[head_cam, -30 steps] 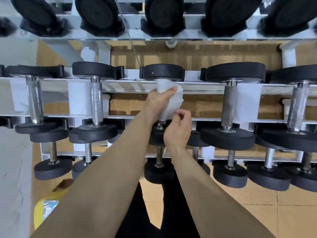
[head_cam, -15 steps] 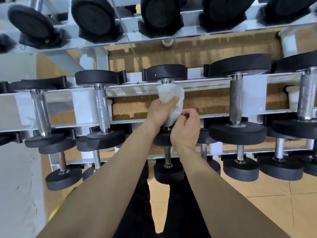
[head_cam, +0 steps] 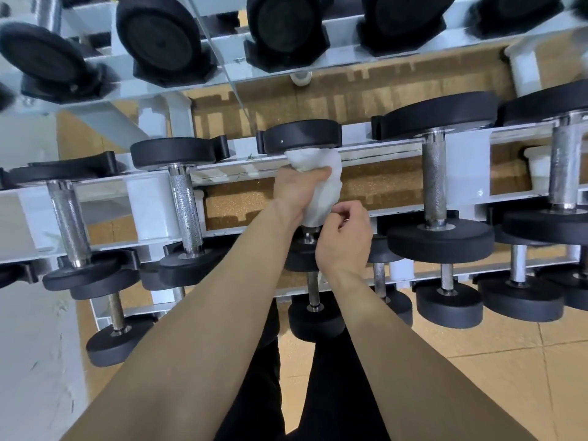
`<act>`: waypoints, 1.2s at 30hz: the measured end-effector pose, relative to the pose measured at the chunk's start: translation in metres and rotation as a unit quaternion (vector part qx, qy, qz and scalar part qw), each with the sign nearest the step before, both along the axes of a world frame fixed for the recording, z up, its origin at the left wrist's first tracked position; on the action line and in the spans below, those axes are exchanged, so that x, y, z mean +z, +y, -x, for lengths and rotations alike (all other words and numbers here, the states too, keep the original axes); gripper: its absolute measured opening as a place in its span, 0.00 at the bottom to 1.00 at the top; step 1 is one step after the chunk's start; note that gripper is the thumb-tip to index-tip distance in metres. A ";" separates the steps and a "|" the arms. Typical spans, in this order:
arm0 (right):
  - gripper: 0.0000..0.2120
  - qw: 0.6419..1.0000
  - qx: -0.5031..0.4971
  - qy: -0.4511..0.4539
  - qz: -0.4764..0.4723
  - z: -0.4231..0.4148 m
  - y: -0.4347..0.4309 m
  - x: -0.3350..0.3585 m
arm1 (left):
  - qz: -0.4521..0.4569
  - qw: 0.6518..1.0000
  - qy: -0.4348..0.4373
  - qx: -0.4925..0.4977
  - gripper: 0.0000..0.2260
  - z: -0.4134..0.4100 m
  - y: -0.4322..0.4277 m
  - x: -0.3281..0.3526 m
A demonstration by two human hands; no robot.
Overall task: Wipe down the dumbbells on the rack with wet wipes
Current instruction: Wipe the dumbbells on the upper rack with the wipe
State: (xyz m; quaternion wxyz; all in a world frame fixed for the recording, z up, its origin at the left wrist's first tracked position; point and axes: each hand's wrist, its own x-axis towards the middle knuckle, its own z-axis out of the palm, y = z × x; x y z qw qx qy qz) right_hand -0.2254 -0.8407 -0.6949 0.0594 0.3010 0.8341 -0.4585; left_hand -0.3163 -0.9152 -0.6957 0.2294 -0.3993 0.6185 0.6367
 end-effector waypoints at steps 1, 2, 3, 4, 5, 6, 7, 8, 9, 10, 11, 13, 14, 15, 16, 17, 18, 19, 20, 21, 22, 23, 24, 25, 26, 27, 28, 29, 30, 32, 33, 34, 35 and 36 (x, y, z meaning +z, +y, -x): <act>0.05 1.000 0.000 0.002 0.001 0.000 0.000 0.000 | -0.038 0.999 -0.006 -0.005 0.13 0.001 -0.004 0.000; 0.05 1.000 0.000 0.004 0.002 -0.001 0.000 0.001 | -0.084 0.996 -0.012 -0.020 0.12 0.002 -0.009 0.001; 0.05 1.000 0.000 0.005 0.003 -0.001 0.000 0.001 | -0.128 0.991 -0.018 -0.040 0.11 0.002 -0.013 0.001; 0.05 1.000 -0.001 0.006 0.003 -0.001 0.001 0.001 | -0.167 0.984 -0.023 -0.057 0.10 0.001 -0.017 0.001; 0.05 1.000 -0.003 0.005 0.002 -0.001 0.000 0.001 | -0.193 0.978 -0.027 -0.068 0.08 0.000 -0.020 -0.001; 0.05 1.000 -0.004 0.004 0.001 -0.001 0.000 0.001 | -0.207 0.975 -0.033 -0.072 0.06 -0.003 -0.023 -0.003; 0.05 1.000 -0.004 0.003 -0.001 0.000 0.000 0.001 | -0.211 0.974 -0.039 -0.075 0.04 -0.006 -0.024 -0.005; 0.05 1.000 -0.003 0.001 -0.003 0.000 -0.001 0.001 | -0.209 0.973 -0.043 -0.082 0.04 -0.011 -0.026 -0.006; 0.05 1.000 -0.003 -0.001 -0.005 0.000 -0.001 0.000 | -0.197 0.976 -0.042 -0.088 0.05 -0.017 -0.026 -0.006; 0.05 1.000 -0.002 -0.003 -0.006 0.000 -0.002 0.000 | -0.172 0.980 -0.038 -0.089 0.06 -0.022 -0.025 -0.006; 0.05 1.000 -0.003 -0.004 -0.007 0.000 -0.001 -0.001 | -0.135 0.987 -0.029 -0.084 0.08 -0.026 -0.022 -0.006; 0.05 1.000 -0.003 0.000 -0.010 -0.001 -0.001 -0.002 | -0.051 0.997 -0.018 -0.063 0.11 -0.029 -0.011 -0.006; 0.05 1.000 -0.003 0.002 -0.010 -0.001 -0.001 -0.002 | -0.012 0.998 -0.020 -0.051 0.11 -0.028 -0.005 -0.005; 0.05 1.000 -0.002 0.003 -0.011 -0.001 -0.002 -0.003 | 0.029 0.999 -0.024 -0.039 0.13 -0.025 0.001 -0.004; 0.06 1.000 -0.002 0.003 -0.011 0.000 -0.002 -0.002 | 0.070 0.997 -0.029 -0.029 0.14 -0.020 0.006 -0.004; 0.06 1.000 -0.003 0.004 -0.011 0.000 -0.001 -0.002 | 0.101 0.994 -0.032 -0.018 0.15 -0.014 0.011 -0.003; 0.07 1.000 -0.003 0.003 -0.011 0.000 -0.001 -0.003 | 0.118 0.993 -0.029 -0.007 0.15 -0.006 0.014 -0.001; 0.07 1.000 -0.004 0.001 -0.010 0.000 -0.001 -0.003 | 0.122 0.992 -0.021 0.004 0.13 0.002 0.016 0.001; 0.07 1.000 -0.005 0.000 -0.009 0.000 0.000 -0.003 | 0.117 0.993 -0.016 0.013 0.11 0.009 0.017 0.004; 0.07 1.000 -0.007 -0.001 -0.006 -0.001 0.000 -0.004 | 0.101 0.995 -0.014 0.019 0.11 0.014 0.015 0.006; 0.07 1.000 -0.008 -0.002 -0.005 -0.001 0.000 -0.003 | 0.070 0.997 -0.014 0.021 0.10 0.016 0.011 0.006; 0.07 1.000 -0.010 -0.002 -0.003 0.000 0.000 -0.003 | 0.023 1.000 -0.008 0.013 0.10 0.016 0.005 0.004; 0.07 1.000 -0.012 -0.001 -0.002 0.000 0.000 -0.003 | -0.032 0.999 0.004 -0.004 0.10 0.013 -0.002 0.001; 0.07 1.000 -0.013 0.002 0.000 -0.001 -0.001 -0.003 | -0.089 0.996 0.014 -0.024 0.10 0.009 -0.009 -0.002; 0.07 1.000 -0.014 0.005 0.003 -0.001 -0.001 -0.002 | -0.138 0.990 0.012 -0.040 0.09 0.005 -0.015 -0.006; 0.06 1.000 -0.013 0.007 0.006 -0.001 -0.001 -0.002 | -0.176 0.983 0.002 -0.055 0.08 0.000 -0.019 -0.008; 0.06 1.000 -0.013 0.006 0.007 -0.001 -0.001 -0.002 | -0.202 0.977 -0.014 -0.070 0.07 -0.005 -0.022 -0.010; 0.06 1.000 -0.011 0.005 0.004 -0.001 -0.002 -0.001 | -0.218 0.972 -0.029 -0.085 0.06 -0.010 -0.025 -0.010; 0.06 1.000 -0.008 0.004 0.000 0.000 -0.002 -0.001 | -0.230 0.967 -0.037 -0.101 0.05 -0.015 -0.028 -0.010; 0.05 1.000 0.000 0.006 -0.008 0.000 -0.002 0.000 | -0.229 0.965 -0.039 -0.122 0.06 -0.026 -0.031 -0.010; 0.05 1.000 0.001 0.006 -0.011 0.000 -0.002 0.000 | -0.208 0.969 -0.034 -0.128 0.08 -0.030 -0.030 -0.009; 0.05 1.000 0.002 0.004 -0.013 0.000 -0.002 0.000 | -0.167 0.977 -0.030 -0.129 0.10 -0.032 -0.027 -0.009; 0.05 1.000 0.002 0.002 -0.013 0.000 -0.003 0.000 | -0.114 0.985 -0.027 -0.124 0.13 -0.033 -0.022 -0.010; 0.06 1.000 0.001 0.000 -0.011 0.000 -0.003 0.000 | -0.059 0.992 -0.028 -0.111 0.17 -0.033 -0.016 -0.010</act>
